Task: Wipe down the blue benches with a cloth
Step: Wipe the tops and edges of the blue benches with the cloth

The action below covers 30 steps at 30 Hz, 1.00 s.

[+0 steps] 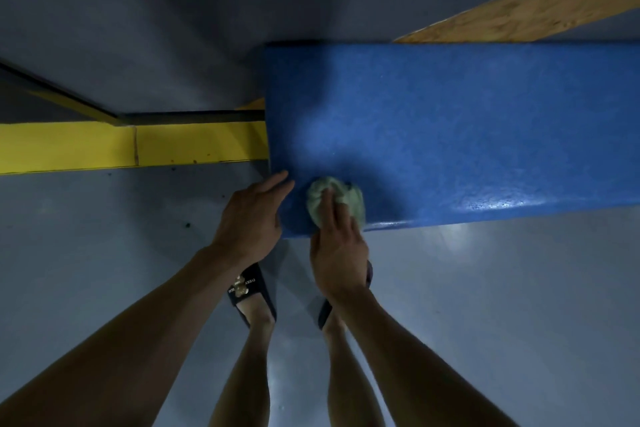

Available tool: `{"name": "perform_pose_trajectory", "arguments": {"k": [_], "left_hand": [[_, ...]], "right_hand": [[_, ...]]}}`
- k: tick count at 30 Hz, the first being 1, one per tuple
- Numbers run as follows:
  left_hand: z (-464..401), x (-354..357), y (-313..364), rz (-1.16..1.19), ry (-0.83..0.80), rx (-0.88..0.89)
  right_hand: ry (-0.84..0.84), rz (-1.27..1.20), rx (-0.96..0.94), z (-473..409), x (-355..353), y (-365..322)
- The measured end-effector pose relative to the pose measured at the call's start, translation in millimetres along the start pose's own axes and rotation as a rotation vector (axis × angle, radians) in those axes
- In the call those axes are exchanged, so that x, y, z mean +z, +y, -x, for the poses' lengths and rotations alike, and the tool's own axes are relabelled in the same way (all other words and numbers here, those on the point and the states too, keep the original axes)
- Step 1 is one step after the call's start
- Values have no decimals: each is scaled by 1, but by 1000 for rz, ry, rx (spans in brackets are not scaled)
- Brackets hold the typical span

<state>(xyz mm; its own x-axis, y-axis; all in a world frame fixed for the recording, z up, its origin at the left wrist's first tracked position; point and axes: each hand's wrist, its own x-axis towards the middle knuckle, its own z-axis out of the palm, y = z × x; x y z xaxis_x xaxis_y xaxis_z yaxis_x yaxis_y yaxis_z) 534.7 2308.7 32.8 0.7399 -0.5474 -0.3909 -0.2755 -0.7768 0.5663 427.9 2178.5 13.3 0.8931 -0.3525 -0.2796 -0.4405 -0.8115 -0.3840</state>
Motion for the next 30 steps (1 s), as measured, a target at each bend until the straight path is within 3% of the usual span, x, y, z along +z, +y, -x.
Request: {"name": "perform_pose_trajectory", "arguments": {"k": [3,5,6,10,12,14,17,20,22,24,27,28,30], "left_hand": [[-6,-2,-4,-68,-61,-4],[-7,-3,-6,-105,-102,5],[-7,-3,-6,-113,-118,7],[-12,-5,-5,-106,-135,-3],[-16,-6,-5,-82,-129,-13],[-22,-8,-7,-69,-137,-24],[-27,-11,-9,-57,-148,-37],[-30,-15,-12,-11,-166,-37],[-30,-18,-16,18,-181,-27],[-30,-19,-18,33,-180,-4],[-30,-18,-19,43,-189,5],[-31,-18,-20,53,-190,-2],[-31,-18,-20,63,-186,-11]], "right_hand": [[-95,218,-412,-12,-22,31],[-78,357,-474,-31,-44,67],[-43,350,-361,-39,-55,82],[150,44,462,-57,-63,101],[230,-15,600,-62,-45,69],[230,-31,483,-60,-22,23],[33,39,85,-44,2,-23],[-59,227,-262,-56,-21,-6],[-29,366,-327,-71,-43,27],[-33,374,-63,-85,-65,61],[112,136,454,-98,-67,71],[150,112,536,-102,-59,59],[190,91,511,-104,-37,20]]}}
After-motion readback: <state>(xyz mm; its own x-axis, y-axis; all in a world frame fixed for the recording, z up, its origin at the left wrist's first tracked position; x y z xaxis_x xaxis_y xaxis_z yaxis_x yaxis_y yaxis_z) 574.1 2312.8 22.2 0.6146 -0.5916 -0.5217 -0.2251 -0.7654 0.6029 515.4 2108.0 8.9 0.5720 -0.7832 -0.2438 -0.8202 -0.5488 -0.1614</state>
